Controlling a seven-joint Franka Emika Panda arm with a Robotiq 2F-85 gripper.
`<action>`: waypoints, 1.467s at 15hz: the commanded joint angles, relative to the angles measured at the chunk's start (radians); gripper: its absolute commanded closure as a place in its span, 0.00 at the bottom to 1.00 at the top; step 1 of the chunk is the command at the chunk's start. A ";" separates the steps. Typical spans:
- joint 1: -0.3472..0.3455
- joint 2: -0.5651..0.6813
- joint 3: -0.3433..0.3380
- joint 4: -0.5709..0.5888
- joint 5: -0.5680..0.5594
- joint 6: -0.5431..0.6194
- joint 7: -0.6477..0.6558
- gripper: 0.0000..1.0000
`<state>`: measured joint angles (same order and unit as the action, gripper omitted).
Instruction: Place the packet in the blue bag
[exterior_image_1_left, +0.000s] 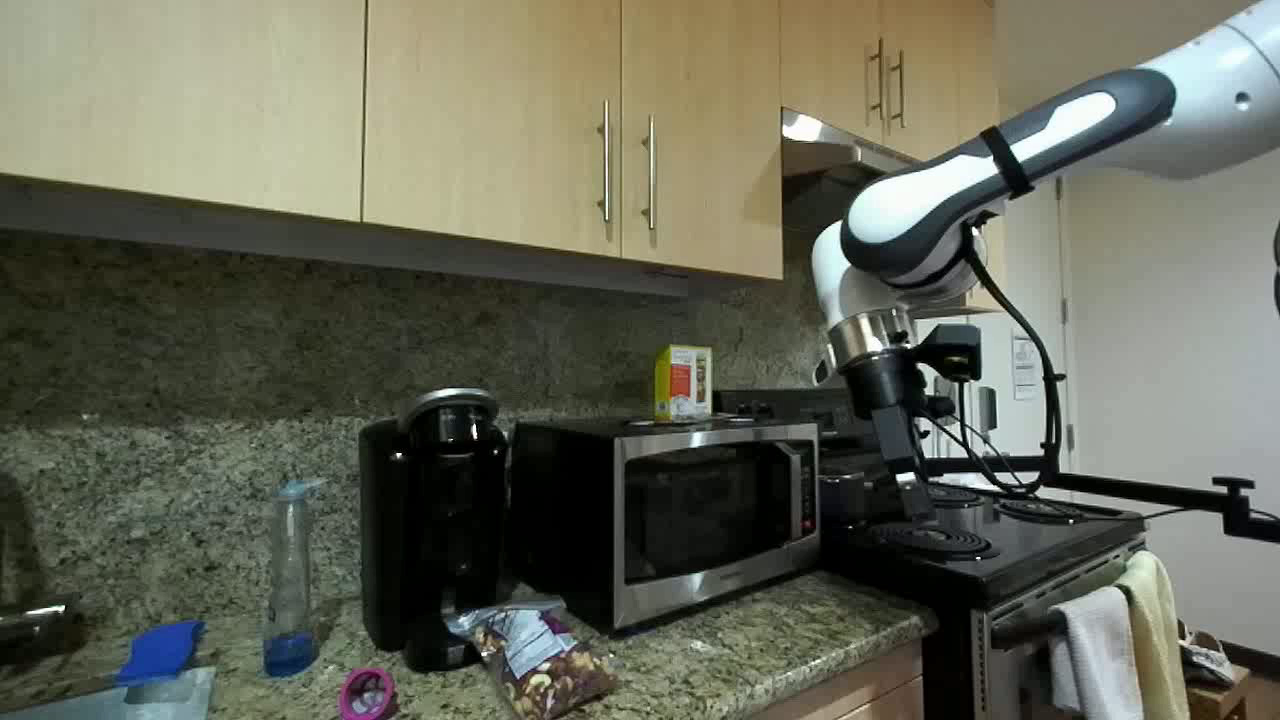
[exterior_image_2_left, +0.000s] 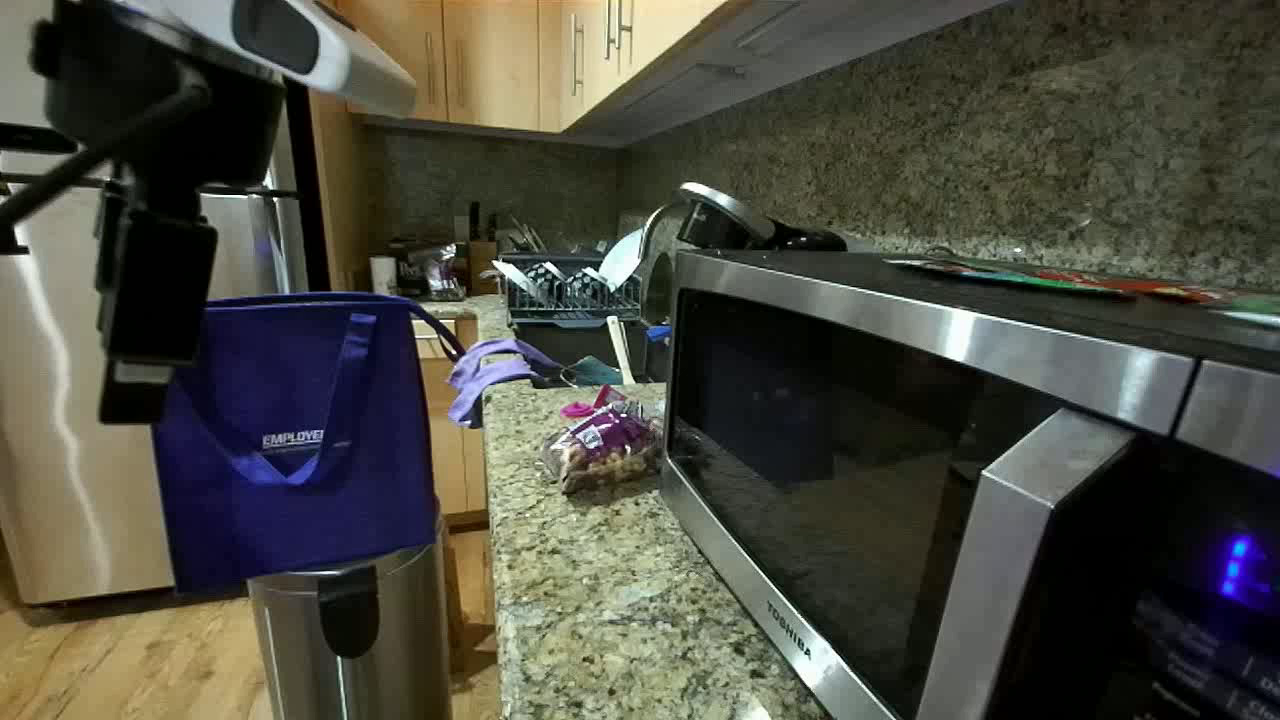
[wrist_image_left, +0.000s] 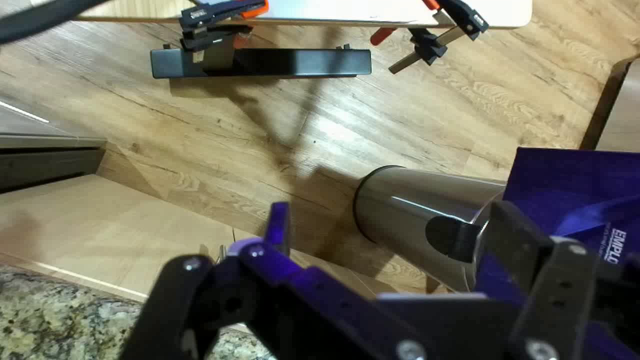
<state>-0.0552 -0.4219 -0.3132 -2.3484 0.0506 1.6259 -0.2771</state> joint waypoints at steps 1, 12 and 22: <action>-0.034 0.005 0.030 0.001 0.010 -0.002 -0.011 0.00; 0.023 0.107 0.108 0.063 0.059 0.078 -0.001 0.00; 0.075 0.391 0.264 0.183 0.166 0.507 0.160 0.00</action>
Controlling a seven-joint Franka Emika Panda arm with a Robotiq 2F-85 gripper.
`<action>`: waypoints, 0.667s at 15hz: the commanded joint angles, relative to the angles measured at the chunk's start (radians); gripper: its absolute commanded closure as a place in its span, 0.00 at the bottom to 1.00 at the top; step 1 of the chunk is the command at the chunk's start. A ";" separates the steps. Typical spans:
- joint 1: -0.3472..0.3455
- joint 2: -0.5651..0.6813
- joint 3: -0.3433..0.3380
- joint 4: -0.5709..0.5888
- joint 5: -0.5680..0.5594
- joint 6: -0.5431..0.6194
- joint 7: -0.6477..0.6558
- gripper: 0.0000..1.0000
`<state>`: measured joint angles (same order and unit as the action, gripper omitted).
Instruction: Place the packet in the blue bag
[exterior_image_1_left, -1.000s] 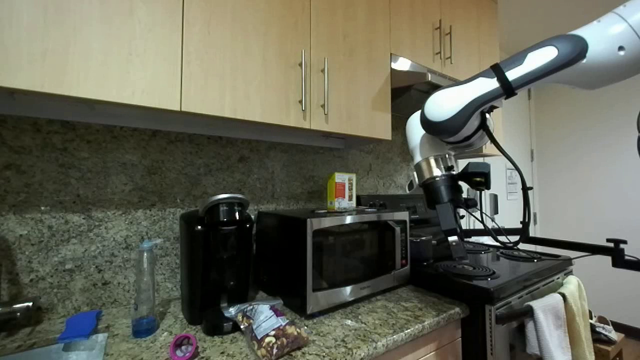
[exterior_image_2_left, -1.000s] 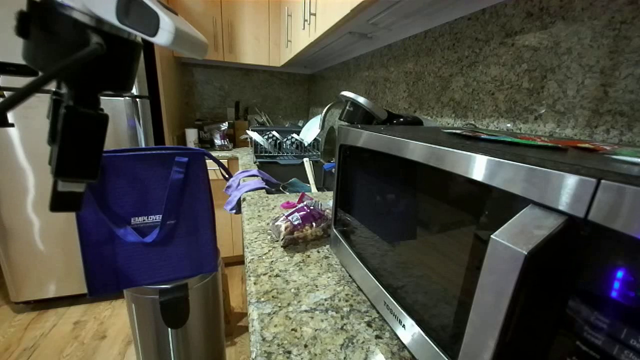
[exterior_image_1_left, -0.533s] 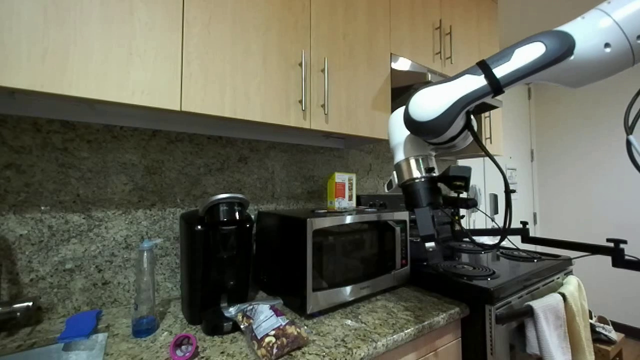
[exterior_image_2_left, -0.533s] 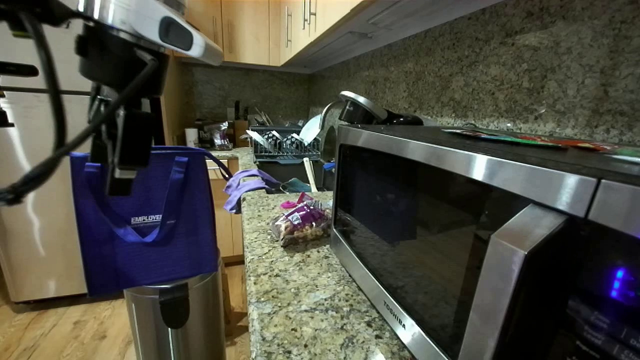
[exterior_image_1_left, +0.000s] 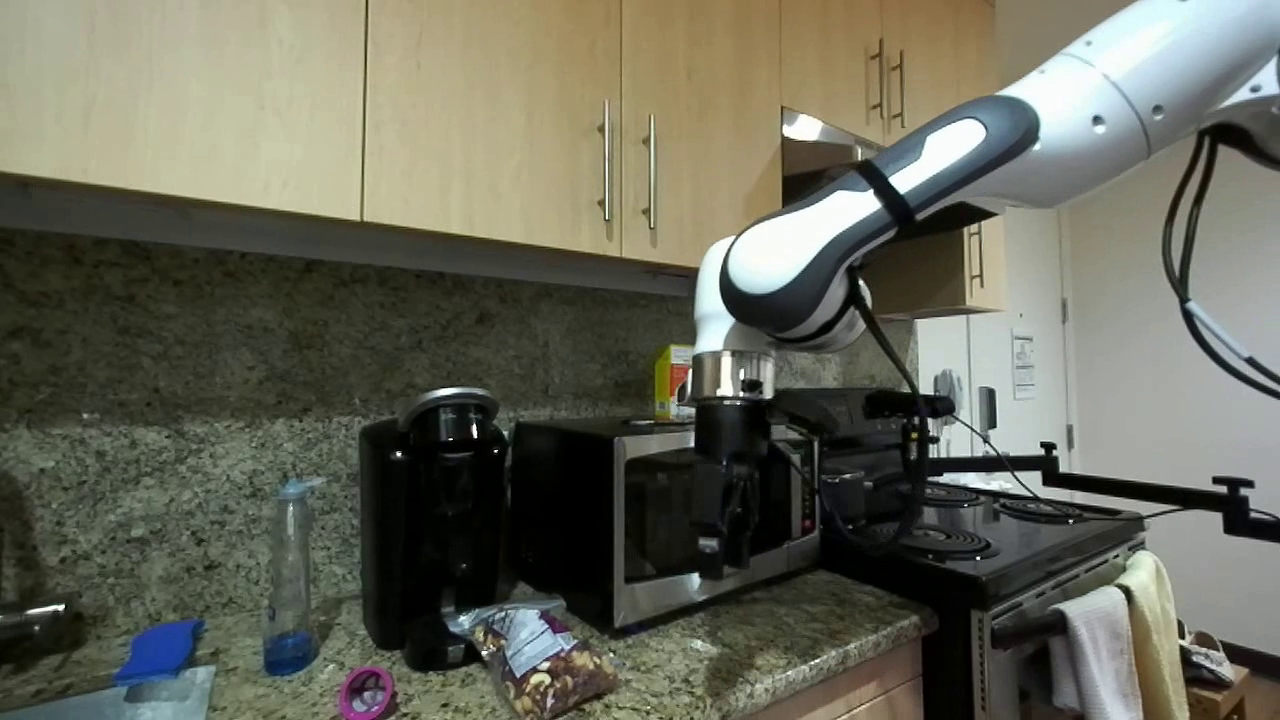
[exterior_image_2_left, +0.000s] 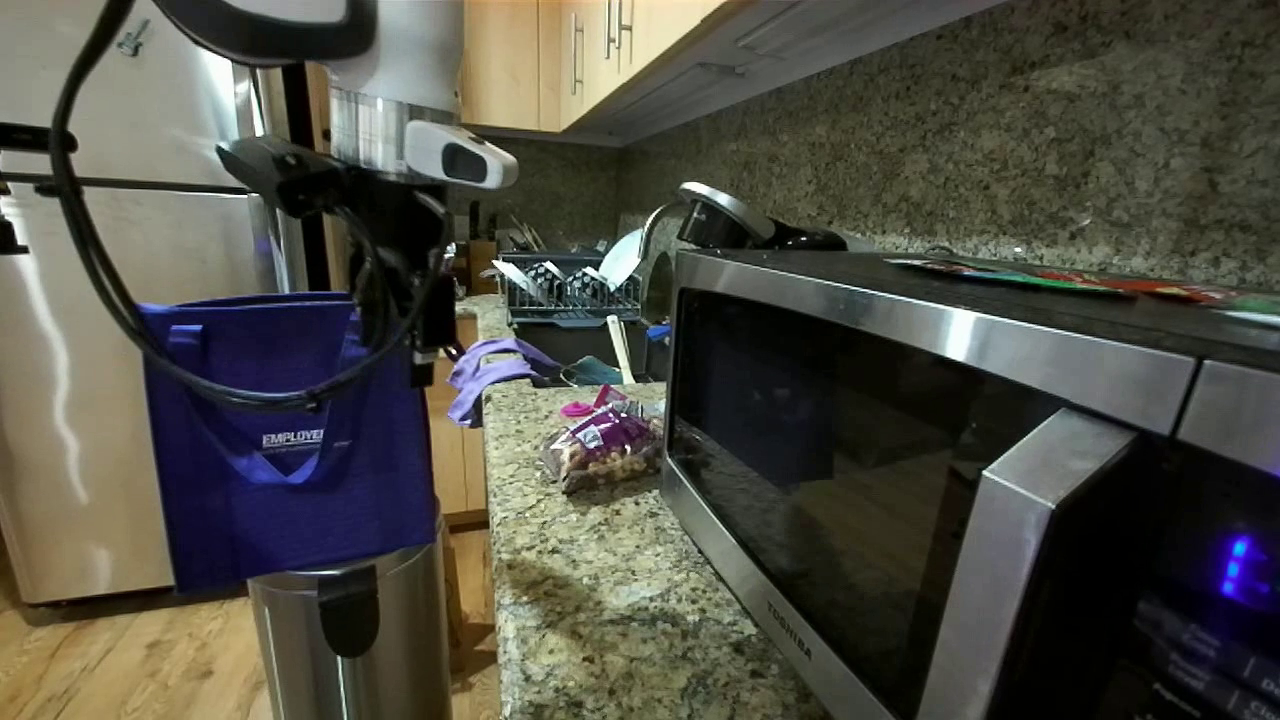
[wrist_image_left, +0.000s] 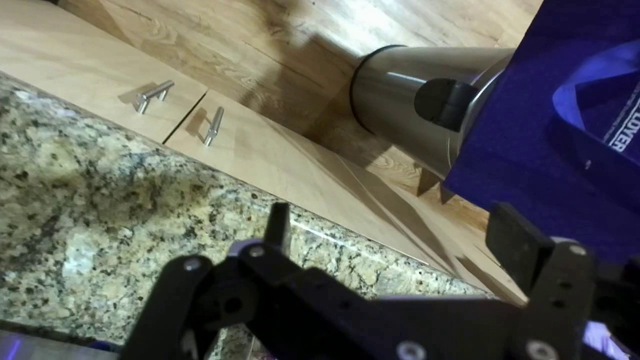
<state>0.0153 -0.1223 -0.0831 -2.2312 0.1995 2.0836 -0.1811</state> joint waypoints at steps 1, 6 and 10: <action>0.007 0.119 0.046 0.083 0.010 0.070 0.089 0.00; 0.028 0.266 0.097 0.185 -0.065 0.196 0.218 0.00; 0.054 0.376 0.097 0.312 -0.161 0.236 0.329 0.00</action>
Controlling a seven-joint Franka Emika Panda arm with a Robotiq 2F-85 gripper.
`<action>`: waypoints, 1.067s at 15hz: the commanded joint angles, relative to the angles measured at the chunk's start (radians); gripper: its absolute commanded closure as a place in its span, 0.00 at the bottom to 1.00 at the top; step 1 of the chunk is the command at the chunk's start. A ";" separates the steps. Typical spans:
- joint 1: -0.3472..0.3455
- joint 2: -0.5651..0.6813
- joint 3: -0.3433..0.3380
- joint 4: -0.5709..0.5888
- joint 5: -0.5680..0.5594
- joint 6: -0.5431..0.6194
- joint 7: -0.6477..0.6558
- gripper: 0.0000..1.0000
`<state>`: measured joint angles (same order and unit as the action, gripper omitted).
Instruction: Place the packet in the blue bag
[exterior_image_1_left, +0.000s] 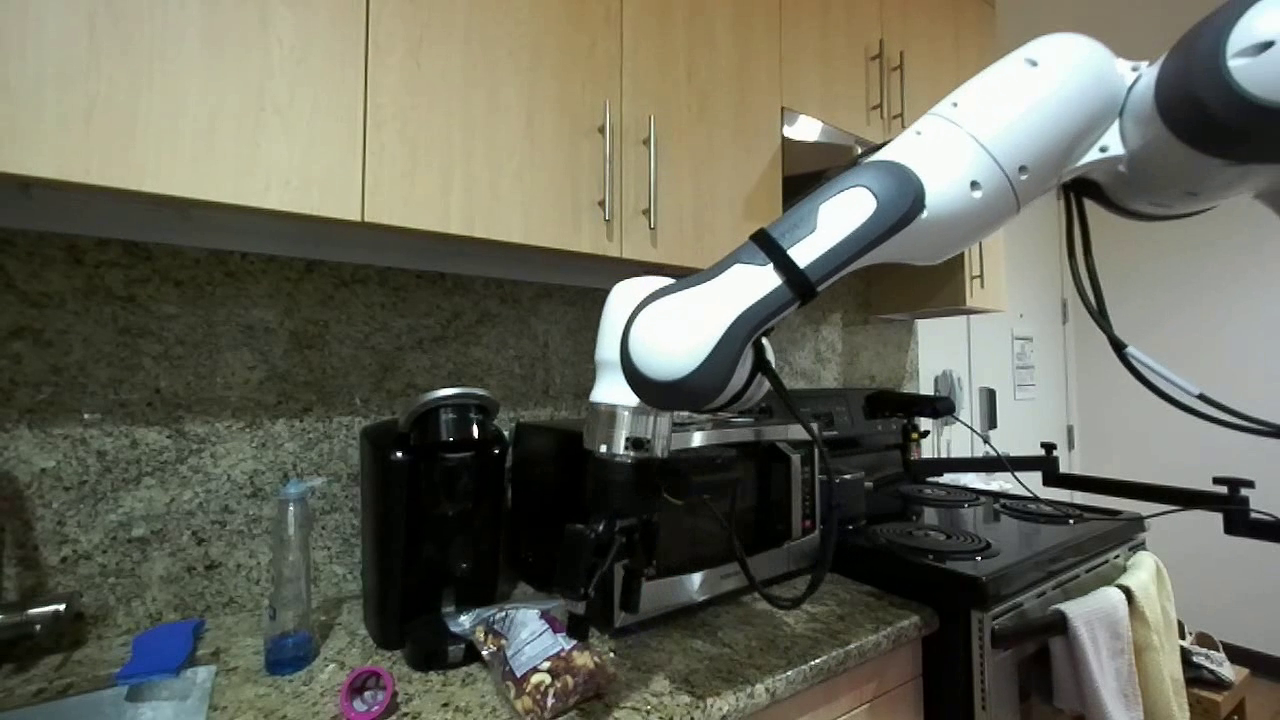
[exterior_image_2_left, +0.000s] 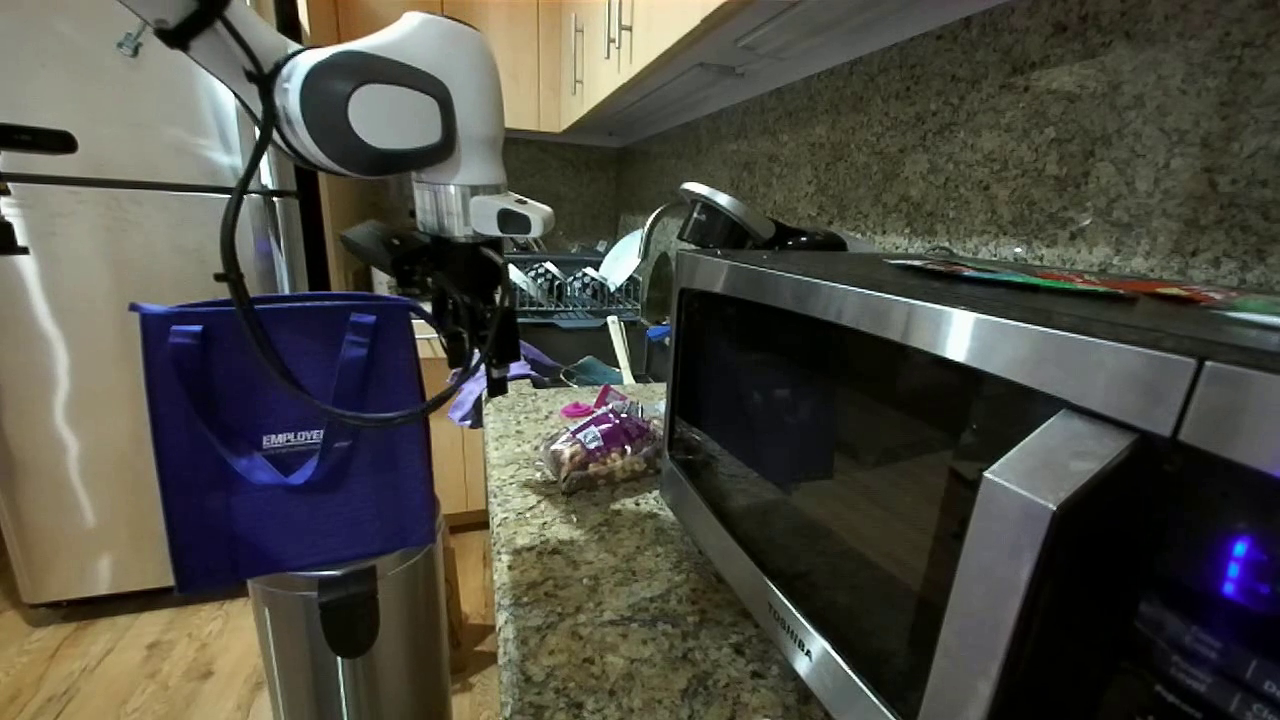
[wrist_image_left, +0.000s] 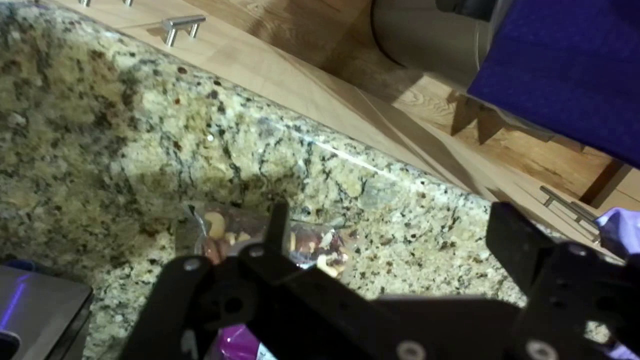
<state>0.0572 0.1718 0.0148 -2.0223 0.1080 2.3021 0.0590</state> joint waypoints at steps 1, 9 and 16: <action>0.017 0.109 -0.007 0.140 -0.093 0.022 0.116 0.00; 0.001 0.273 -0.064 0.385 -0.116 -0.048 0.214 0.00; -0.028 0.351 -0.088 0.447 -0.092 -0.166 0.205 0.00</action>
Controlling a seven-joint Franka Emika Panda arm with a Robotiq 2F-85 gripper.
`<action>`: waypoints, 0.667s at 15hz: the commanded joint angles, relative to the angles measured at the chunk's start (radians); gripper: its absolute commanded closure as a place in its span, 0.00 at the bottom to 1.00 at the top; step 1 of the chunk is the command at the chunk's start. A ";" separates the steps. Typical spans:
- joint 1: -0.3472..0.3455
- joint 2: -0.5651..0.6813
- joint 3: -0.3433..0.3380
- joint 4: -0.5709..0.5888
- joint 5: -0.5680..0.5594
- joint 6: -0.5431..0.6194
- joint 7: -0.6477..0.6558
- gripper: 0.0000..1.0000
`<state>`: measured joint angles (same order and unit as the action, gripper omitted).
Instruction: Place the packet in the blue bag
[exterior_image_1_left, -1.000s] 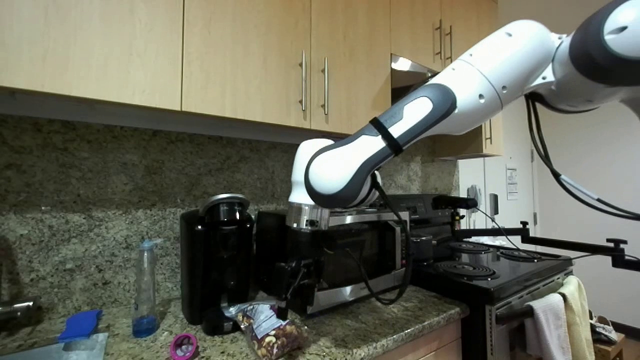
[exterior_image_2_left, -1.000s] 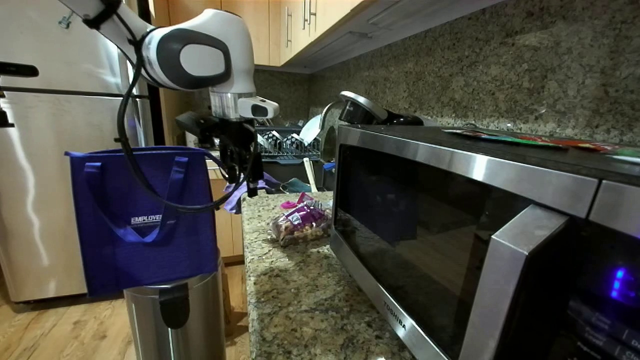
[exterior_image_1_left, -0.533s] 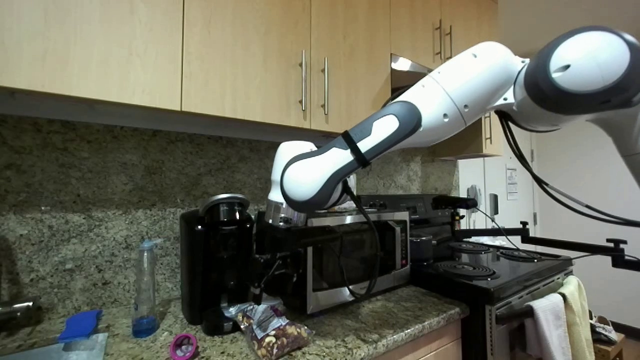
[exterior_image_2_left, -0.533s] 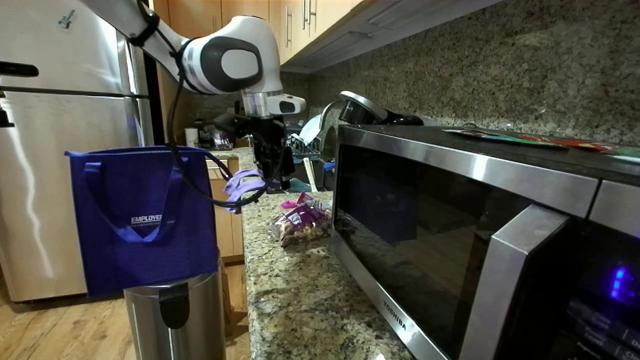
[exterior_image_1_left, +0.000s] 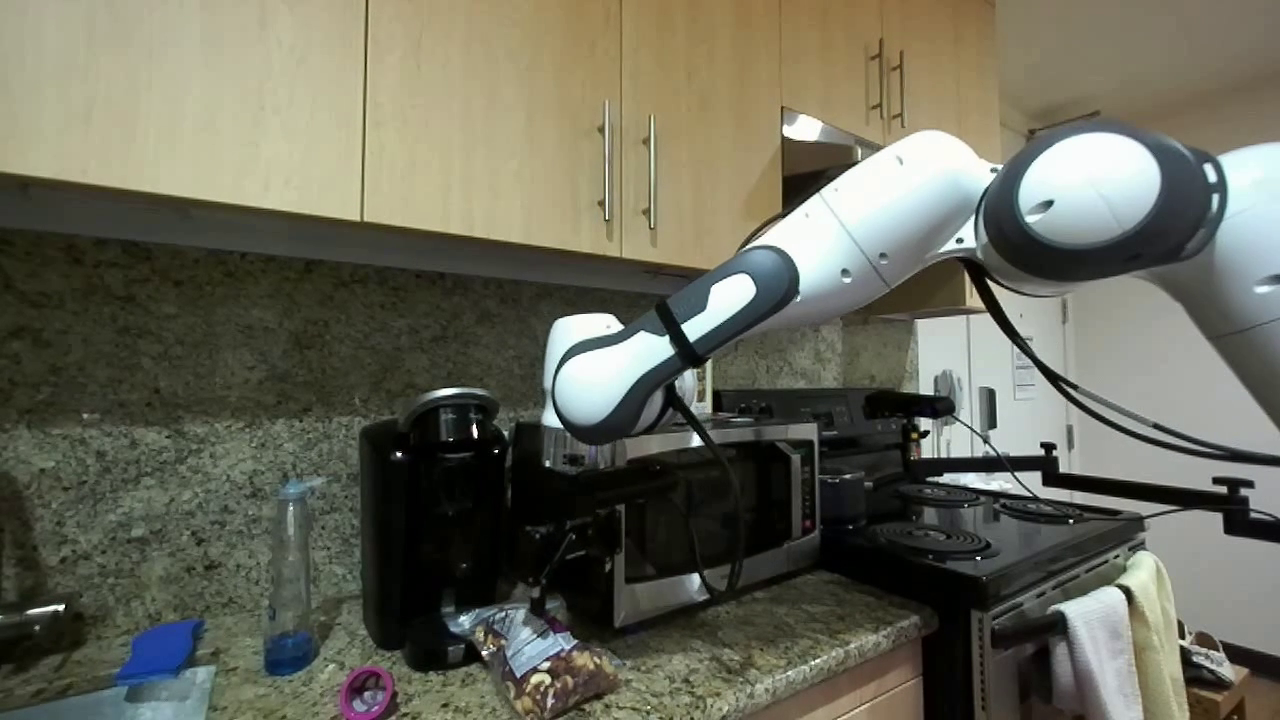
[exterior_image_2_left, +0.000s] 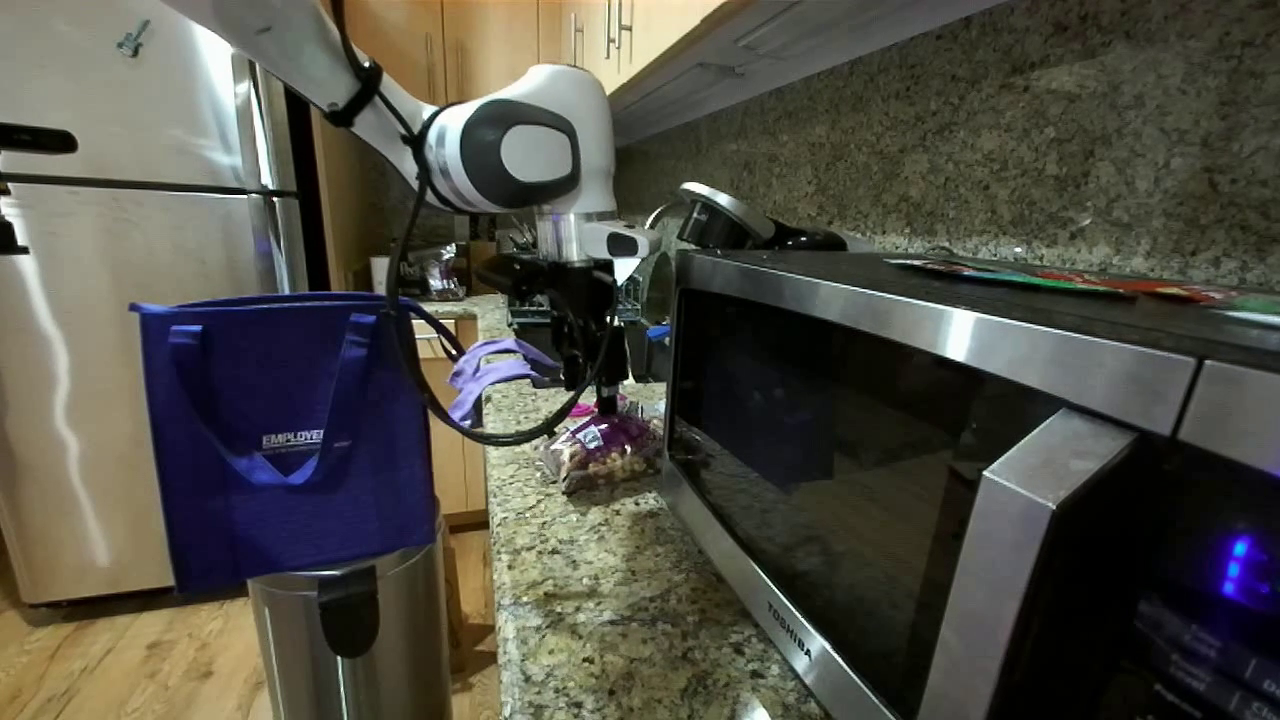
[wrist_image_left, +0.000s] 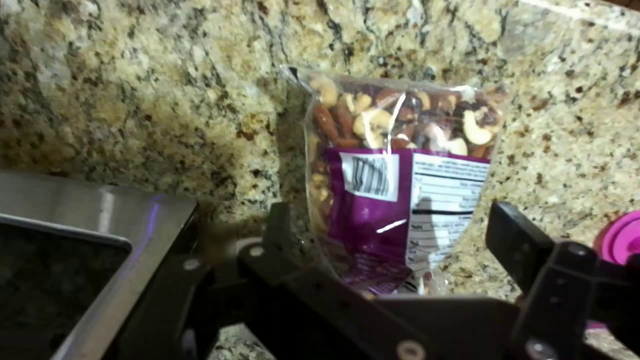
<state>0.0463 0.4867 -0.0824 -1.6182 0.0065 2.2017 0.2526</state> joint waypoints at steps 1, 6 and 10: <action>-0.020 0.046 0.011 0.046 0.013 -0.085 0.007 0.00; -0.039 0.083 0.033 0.049 0.040 -0.112 -0.054 0.00; -0.047 0.084 0.057 0.046 0.058 -0.110 -0.100 0.00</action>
<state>0.0265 0.5609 -0.0571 -1.6000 0.0300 2.1154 0.2133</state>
